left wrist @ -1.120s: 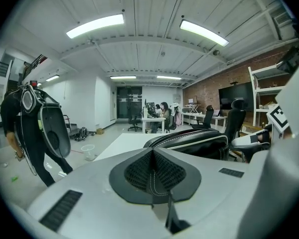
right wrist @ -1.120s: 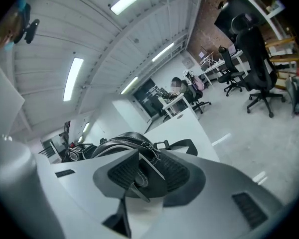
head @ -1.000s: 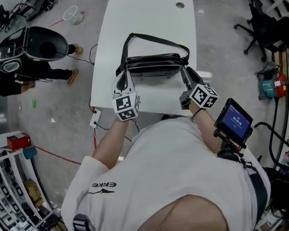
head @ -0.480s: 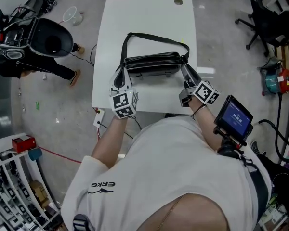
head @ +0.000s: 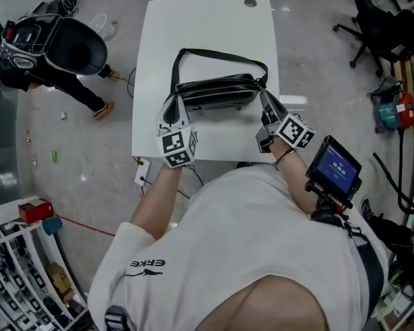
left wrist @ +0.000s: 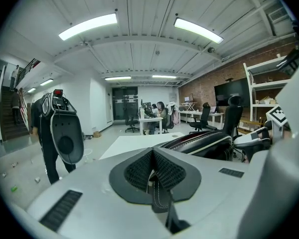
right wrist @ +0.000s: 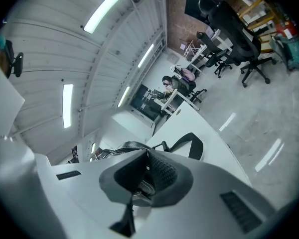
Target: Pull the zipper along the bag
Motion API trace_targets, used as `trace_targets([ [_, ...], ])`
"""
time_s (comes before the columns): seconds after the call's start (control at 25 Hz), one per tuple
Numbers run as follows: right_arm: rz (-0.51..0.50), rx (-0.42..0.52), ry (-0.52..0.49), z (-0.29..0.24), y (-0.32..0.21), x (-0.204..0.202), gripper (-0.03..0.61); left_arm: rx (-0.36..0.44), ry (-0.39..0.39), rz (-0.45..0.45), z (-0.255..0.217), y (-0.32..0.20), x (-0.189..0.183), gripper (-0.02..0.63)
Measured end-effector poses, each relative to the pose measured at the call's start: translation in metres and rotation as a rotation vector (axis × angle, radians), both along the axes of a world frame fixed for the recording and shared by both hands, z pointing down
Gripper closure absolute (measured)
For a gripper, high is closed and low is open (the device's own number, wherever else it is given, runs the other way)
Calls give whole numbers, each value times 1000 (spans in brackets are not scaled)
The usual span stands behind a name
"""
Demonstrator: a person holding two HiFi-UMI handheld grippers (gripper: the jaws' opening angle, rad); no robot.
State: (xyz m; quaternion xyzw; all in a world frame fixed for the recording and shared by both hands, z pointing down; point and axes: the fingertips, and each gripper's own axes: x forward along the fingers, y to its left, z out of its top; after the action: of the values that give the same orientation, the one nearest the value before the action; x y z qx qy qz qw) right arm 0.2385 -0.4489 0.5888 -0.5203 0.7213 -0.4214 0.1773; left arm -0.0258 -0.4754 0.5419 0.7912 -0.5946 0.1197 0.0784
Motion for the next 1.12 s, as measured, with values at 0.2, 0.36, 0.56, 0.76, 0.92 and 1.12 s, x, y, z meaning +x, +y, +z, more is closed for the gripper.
trace_targets([
  [0.2, -20, 7, 33, 0, -4, 0, 560, 3, -11, 18, 1, -1, 2, 609],
  [0.36, -26, 12, 62, -7, -10, -2, 559, 1, -12, 30, 0, 0, 5, 609],
  [0.56, -28, -9, 100, -3, -12, 2, 563, 4, -20, 39, 1, 2, 9, 609],
  [0.76, -24, -1, 131, -10, -13, 8, 567, 10, -29, 50, 1, 2, 10, 609],
  [0.92, -34, 20, 144, -14, -15, 6, 568, 20, -22, 46, 0, 0, 6, 609],
  [1.12, -62, 57, 166, -26, -17, -3, 568, 28, -24, 39, -2, -2, 0, 609],
])
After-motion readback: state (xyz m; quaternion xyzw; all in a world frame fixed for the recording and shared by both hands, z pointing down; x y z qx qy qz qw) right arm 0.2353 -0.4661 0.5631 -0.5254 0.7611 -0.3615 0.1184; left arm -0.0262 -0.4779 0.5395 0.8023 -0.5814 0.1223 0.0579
